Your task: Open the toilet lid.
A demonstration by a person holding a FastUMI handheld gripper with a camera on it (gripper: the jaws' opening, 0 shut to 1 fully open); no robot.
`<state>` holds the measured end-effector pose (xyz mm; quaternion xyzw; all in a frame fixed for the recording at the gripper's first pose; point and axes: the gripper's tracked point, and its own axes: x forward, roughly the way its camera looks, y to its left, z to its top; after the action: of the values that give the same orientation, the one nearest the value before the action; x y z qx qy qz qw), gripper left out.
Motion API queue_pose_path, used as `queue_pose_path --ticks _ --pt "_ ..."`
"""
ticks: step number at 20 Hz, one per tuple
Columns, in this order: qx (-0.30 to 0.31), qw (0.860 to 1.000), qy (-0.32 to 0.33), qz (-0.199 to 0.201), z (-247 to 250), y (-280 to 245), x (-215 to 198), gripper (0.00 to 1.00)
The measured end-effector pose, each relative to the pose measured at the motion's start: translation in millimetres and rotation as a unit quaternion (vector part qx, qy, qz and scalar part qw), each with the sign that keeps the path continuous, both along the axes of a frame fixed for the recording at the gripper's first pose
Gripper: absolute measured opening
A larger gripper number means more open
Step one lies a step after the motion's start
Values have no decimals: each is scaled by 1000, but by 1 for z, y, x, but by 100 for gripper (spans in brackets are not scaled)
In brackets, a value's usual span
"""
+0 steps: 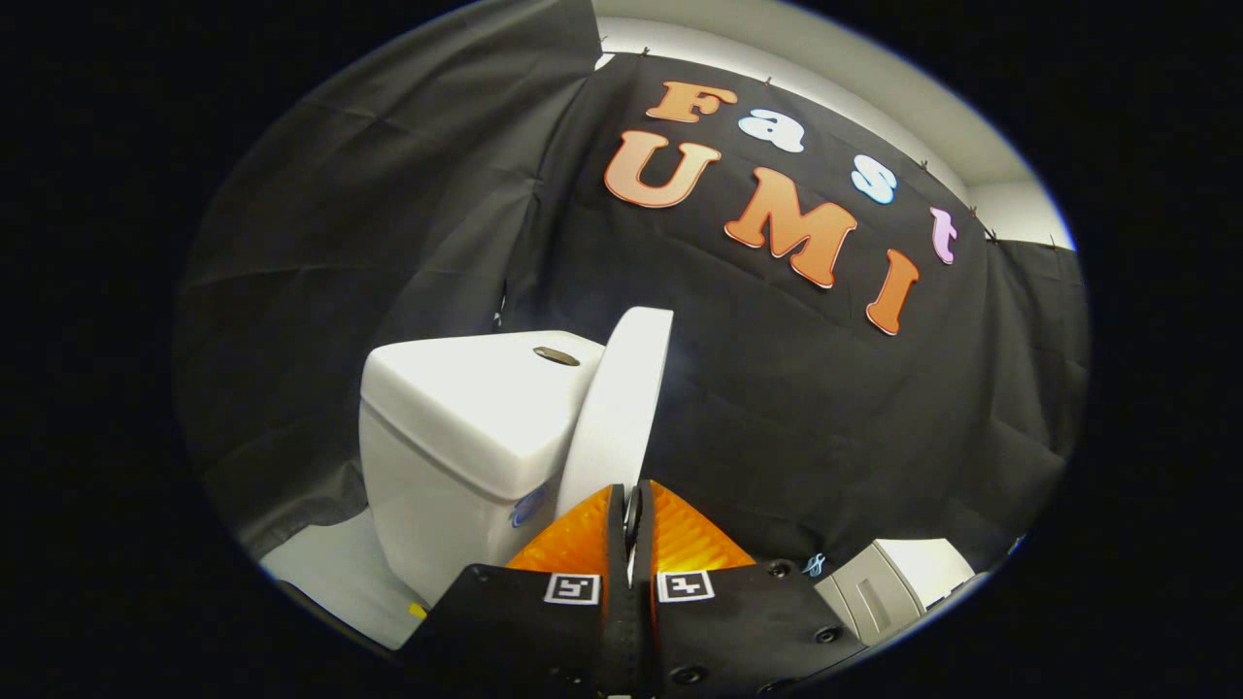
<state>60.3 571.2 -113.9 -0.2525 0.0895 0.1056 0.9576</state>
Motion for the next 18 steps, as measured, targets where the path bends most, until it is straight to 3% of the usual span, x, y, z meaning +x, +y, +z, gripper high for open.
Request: queue_pose_path --ticks 7,12,16,18 --pt "17 1000 5 -21 2 -7 2 9" --pt "64 997 26 -22 8 -8 2 20" --pt "102 993 55 2 14 -7 4 77" --pt "124 990 61 13 21 -11 4 83"
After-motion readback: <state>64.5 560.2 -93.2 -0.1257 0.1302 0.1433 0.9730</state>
